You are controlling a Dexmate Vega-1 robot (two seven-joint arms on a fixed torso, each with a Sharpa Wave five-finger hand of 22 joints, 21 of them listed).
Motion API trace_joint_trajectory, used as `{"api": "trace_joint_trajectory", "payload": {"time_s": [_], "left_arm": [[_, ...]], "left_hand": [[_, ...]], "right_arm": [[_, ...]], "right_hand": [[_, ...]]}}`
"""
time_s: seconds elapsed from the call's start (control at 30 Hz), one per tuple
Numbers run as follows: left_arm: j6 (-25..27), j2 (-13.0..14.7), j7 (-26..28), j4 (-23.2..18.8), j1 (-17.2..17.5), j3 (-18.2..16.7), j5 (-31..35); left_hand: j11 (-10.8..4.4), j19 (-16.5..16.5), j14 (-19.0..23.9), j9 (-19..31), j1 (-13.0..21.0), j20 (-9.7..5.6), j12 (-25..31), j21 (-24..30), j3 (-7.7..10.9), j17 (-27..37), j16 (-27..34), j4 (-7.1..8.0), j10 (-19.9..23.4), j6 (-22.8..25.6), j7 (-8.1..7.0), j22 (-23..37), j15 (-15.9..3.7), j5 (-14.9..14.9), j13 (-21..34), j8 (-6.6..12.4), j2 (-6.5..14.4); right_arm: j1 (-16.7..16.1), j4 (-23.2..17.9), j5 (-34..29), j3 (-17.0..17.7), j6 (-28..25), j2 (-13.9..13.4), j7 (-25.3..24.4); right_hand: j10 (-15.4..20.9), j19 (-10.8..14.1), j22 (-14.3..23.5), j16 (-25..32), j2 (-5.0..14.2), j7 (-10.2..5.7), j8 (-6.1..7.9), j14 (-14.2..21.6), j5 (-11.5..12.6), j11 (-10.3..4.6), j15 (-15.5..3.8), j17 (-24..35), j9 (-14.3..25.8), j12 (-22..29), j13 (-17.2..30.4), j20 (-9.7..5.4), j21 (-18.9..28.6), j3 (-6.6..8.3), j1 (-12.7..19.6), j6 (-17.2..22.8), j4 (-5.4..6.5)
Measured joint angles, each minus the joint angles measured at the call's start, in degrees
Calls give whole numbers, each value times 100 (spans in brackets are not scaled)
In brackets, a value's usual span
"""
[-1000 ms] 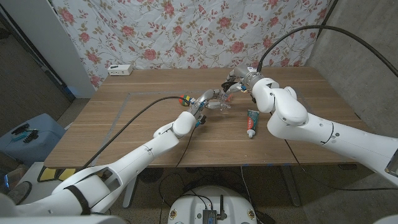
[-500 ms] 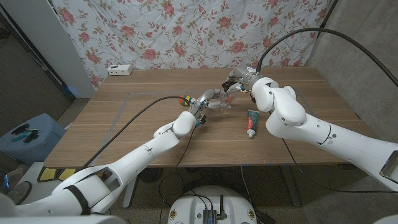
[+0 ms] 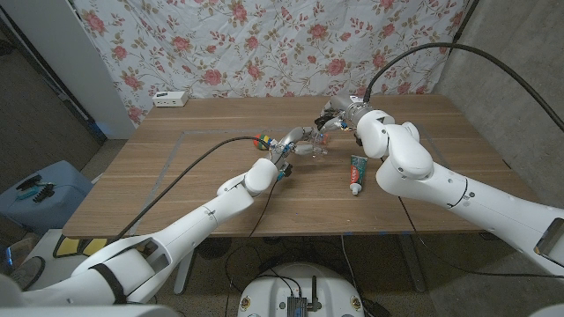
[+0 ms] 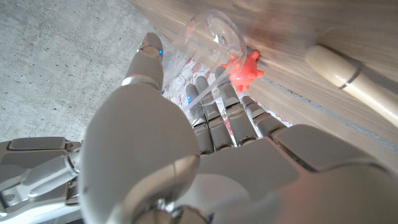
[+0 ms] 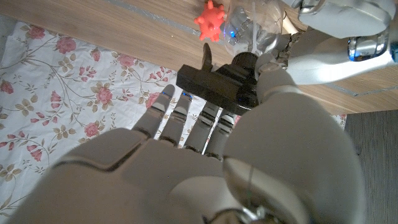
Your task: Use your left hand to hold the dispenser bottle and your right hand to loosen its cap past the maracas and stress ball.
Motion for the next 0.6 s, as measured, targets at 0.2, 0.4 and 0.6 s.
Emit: {"api": "trace_joint_trajectory", "payload": {"time_s": [0.2, 0.4, 0.6], "left_arm": [[5, 16, -1, -29, 21, -11, 0], [7, 30, -1, -55, 49, -22, 0], [8, 36, 4, -70, 69, -27, -1]], "left_hand": [[13, 0, 0, 0, 0, 0, 1, 0, 0, -1, 20, 0, 14, 0, 0, 0, 0, 0, 0, 12, 0], [12, 0, 0, 0, 0, 0, 0, 0, 0, 2, 25, 0, 14, 0, 0, 0, 0, 0, 0, 20, 0], [3, 0, 0, 0, 0, 0, -1, 0, 0, 4, 25, 0, 23, 2, 2, 0, 0, 0, 0, 19, 0]], "right_arm": [[-55, 9, -63, 52, 13, 48, 29], [-78, 15, -120, 72, 39, 72, 51], [-180, 44, -147, 158, 80, 141, 33]], "right_hand": [[144, -32, 0, 0, 83, -6, 22, 31, 0, -22, -30, 15, -26, -1, 0, -31, 0, 35, 49, 126, 3], [289, -30, 0, 0, 144, -1, 23, 84, -40, -22, -23, 41, -33, -29, -6, -94, 0, 35, 81, 287, 3], [520, 30, 0, 28, 209, -10, 65, 197, -44, -13, -27, 62, -41, -57, -16, -196, 0, 31, 107, 523, -1]]}}
